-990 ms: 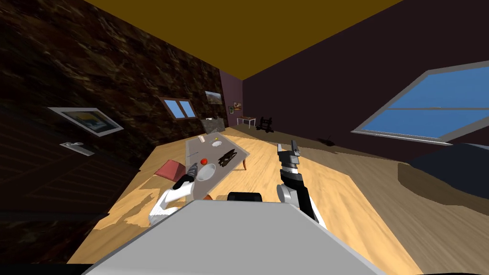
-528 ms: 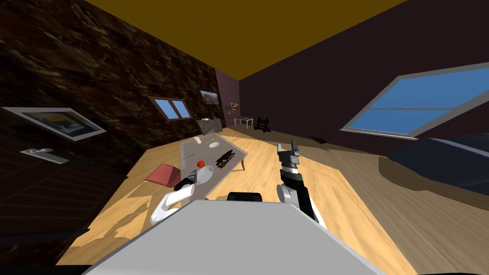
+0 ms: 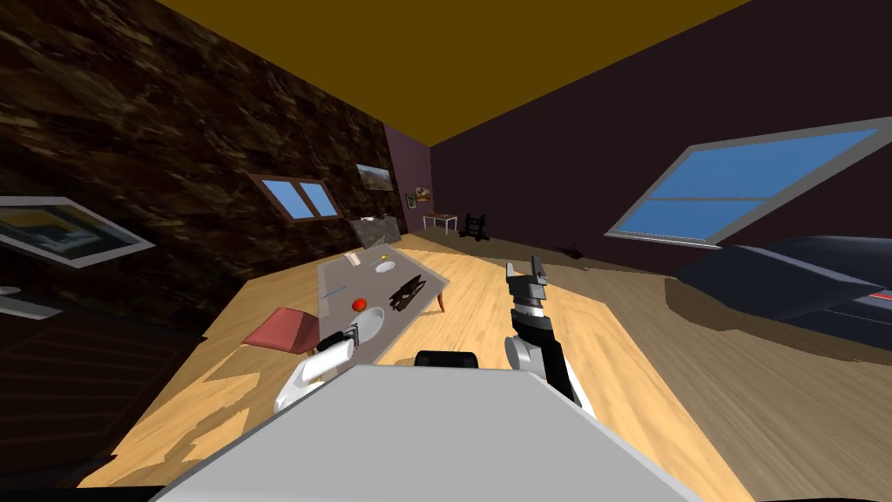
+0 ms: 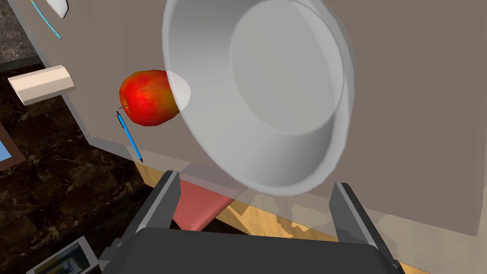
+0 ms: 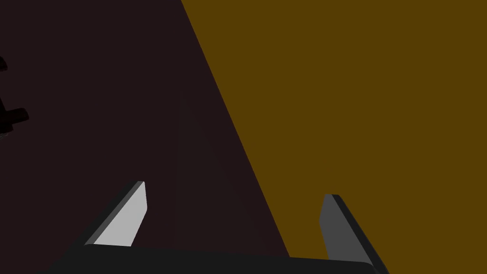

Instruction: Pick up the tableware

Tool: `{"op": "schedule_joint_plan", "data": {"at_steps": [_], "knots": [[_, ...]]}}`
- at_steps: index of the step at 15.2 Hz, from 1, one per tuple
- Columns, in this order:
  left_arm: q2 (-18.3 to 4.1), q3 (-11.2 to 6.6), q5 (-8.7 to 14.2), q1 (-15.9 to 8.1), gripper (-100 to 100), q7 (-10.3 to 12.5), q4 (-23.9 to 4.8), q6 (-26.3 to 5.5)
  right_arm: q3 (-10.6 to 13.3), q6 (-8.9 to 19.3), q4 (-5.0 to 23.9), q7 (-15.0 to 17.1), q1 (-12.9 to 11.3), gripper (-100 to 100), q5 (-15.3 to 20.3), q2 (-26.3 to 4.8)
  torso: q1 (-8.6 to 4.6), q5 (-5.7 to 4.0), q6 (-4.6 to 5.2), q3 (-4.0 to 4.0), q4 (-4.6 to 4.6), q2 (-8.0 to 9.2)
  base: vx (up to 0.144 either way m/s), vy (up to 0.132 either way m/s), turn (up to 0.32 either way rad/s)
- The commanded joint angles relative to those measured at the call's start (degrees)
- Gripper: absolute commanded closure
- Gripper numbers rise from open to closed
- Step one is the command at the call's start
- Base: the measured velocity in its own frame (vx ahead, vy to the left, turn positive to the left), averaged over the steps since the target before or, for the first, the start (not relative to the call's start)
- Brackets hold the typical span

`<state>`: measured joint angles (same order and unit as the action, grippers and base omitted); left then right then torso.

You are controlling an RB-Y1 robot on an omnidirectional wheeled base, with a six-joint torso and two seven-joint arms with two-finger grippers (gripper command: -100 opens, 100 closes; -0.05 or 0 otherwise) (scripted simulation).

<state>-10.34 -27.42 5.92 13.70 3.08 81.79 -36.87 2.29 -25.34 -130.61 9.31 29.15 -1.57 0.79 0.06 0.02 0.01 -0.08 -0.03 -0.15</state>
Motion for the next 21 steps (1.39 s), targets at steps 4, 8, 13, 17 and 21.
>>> {"op": "schedule_joint_plan", "data": {"at_steps": [4, 8, 13, 17, 21], "knots": [[0.1, -1.82, 2.5, -1.3, -100, 1.9, -5.3, -5.4, 0.0, 0.0, 0.0, 0.0, 0.0, 0, 0.0, 0.0, 0.01, 0.0, -0.01, -0.03, -0.01, -0.05, 0.043, 0.009, -0.104], [-0.1, -2.55, 3.7, -1.8, -100, 2.7, -7.4, -7.4, 0.0, 0.0, 0.0, 0.0, 0.0, 0, 0.0, 0.0, 0.05, 0.01, -0.01, -0.06, -0.02, -0.1, 0.05, 0.016, -0.074], [-0.2, -3.29, 5.2, -2.2, -100, 3.5, -9.7, -9.1, 0.0, 0.0, 0.0, 0.0, 0.0, 0, 0.0, 0.0, 0.03, 0.01, -0.01, -0.06, -0.02, -0.11, 0.046, 0.016, -0.056], [-0.7, -2.96, 4.5, -4.4, -100, 4.6, -14.5, -6.5, 0.0, 0.0, 0.0, 0.0, 0.0, 0, 0.0, 0.0, 0.03, 0.0, -0.01, 0.07, 0.02, 0.13, -0.011, 0.018, -0.016], [-1.2, -2.66, 3.9, -6.1, -100, 5.3, -18.3, -4.3, 0.0, 0.0, 0.0, 0.0, 0.0, 0, 0.0, 0.0, 0.05, 0.01, -0.01, 0.12, 0.05, 0.21, -0.026, 0.021, -0.013]]}}
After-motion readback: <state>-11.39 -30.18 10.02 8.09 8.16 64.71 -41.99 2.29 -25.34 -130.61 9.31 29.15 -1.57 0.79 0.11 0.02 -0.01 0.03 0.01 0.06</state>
